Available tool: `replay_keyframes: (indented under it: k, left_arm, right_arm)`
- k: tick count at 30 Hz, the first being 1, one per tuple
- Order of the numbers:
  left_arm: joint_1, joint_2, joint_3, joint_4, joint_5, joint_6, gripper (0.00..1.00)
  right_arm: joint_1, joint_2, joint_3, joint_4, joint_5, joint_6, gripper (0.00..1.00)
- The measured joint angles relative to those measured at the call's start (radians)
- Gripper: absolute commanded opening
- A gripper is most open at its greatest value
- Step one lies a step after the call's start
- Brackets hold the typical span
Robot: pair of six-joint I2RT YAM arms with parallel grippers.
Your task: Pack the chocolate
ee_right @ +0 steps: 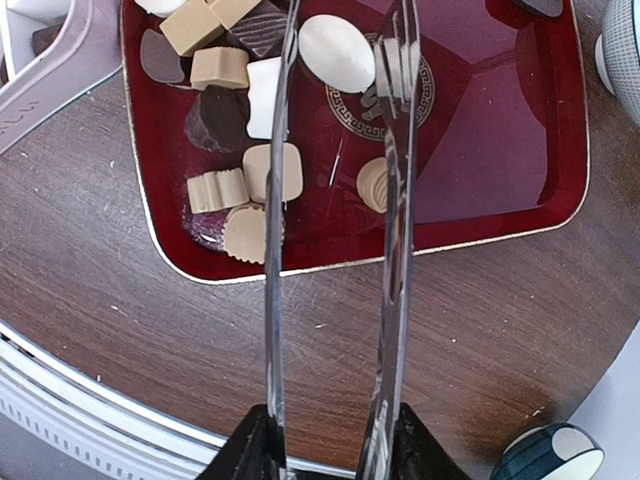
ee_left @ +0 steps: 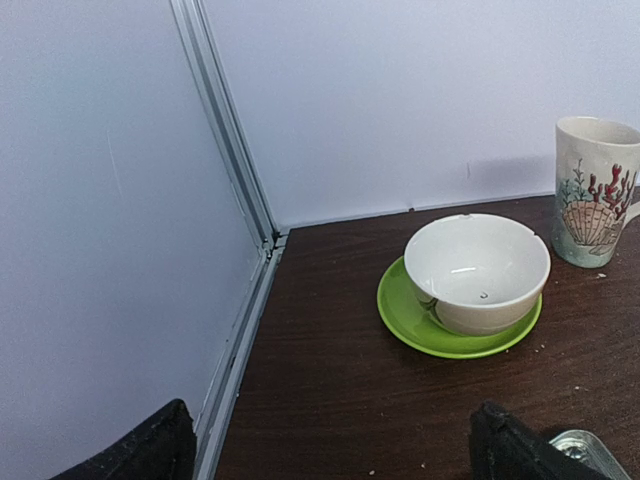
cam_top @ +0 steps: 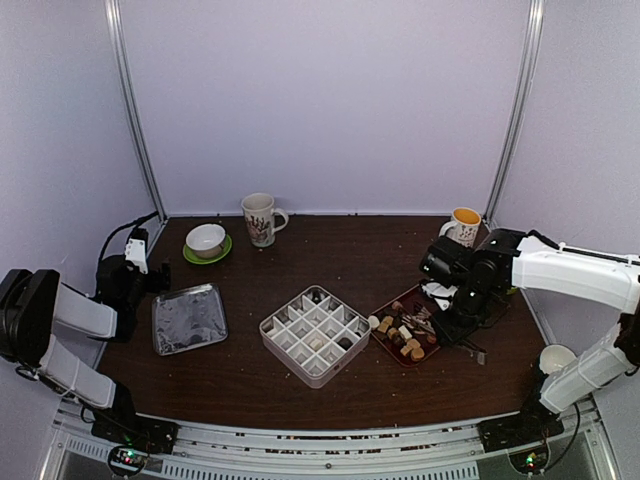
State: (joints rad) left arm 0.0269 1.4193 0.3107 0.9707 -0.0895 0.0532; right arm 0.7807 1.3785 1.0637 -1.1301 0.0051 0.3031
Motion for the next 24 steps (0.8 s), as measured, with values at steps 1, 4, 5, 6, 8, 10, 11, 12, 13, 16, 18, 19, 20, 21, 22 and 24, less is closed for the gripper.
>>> replay_keyframes:
  k: [1,4,5,6,8,10,11,12,13,16,18,19,20,21,22,24]
  left_arm:
    - [0.0,0.0,0.0,0.0,0.0,0.0,0.98]
    - [0.0,0.0,0.0,0.0,0.0,0.0,0.98]
    - [0.0,0.0,0.0,0.0,0.0,0.0,0.98]
    - [0.0,0.0,0.0,0.0,0.0,0.0,0.98]
    - [0.0,0.0,0.0,0.0,0.0,0.0,0.98]
    - [0.0,0.0,0.0,0.0,0.0,0.0,0.98]
    - [0.0,0.0,0.0,0.0,0.0,0.0,0.98]
    - [0.0,0.0,0.0,0.0,0.0,0.0,0.98]
    - [0.0,0.0,0.0,0.0,0.0,0.0,0.98]
    - [0.0,0.0,0.0,0.0,0.0,0.0,0.98]
    - [0.0,0.0,0.0,0.0,0.0,0.0,0.98]
    - [0.0,0.0,0.0,0.0,0.0,0.0,0.98]
    - [0.0,0.0,0.0,0.0,0.0,0.0,0.98]
    - [0.0,0.0,0.0,0.0,0.0,0.0,0.98]
    - [0.0,0.0,0.0,0.0,0.0,0.0,0.98]
    - [0.0,0.0,0.0,0.0,0.0,0.0,0.98]
  right_arm:
    - [-0.001,0.0,0.0,0.0,-0.002,0.001,0.37]
    - [-0.002,-0.002,0.0,-0.003,-0.006,0.01,0.37]
    - [-0.002,-0.005,0.0,-0.004,-0.007,0.011,0.37]
    - [-0.002,-0.01,0.0,-0.005,-0.008,0.013,0.38]
    - [-0.002,-0.019,0.0,-0.007,-0.009,0.015,0.39]
    - [-0.002,-0.025,0.0,-0.011,-0.008,0.015,0.4]
    - [-0.002,-0.026,0.0,-0.011,-0.008,0.015,0.39]
    - [-0.003,-0.026,0.0,-0.011,-0.009,0.014,0.39]
    - [-0.003,-0.026,0.0,-0.011,-0.008,0.014,0.4]
    - [-0.01,-0.024,0.002,-0.011,-0.007,0.014,0.4]
    - [-0.015,-0.022,0.01,-0.012,-0.006,0.013,0.41]
    - [-0.018,-0.022,0.015,-0.01,-0.006,0.013,0.41]
    - [-0.021,-0.022,0.018,-0.009,-0.006,0.013,0.41]
    - [-0.024,-0.022,0.02,-0.008,-0.006,0.013,0.42]
    - [-0.027,-0.022,0.022,-0.007,-0.006,0.013,0.42]
    - [-0.035,-0.021,0.024,-0.003,-0.007,0.013,0.42]
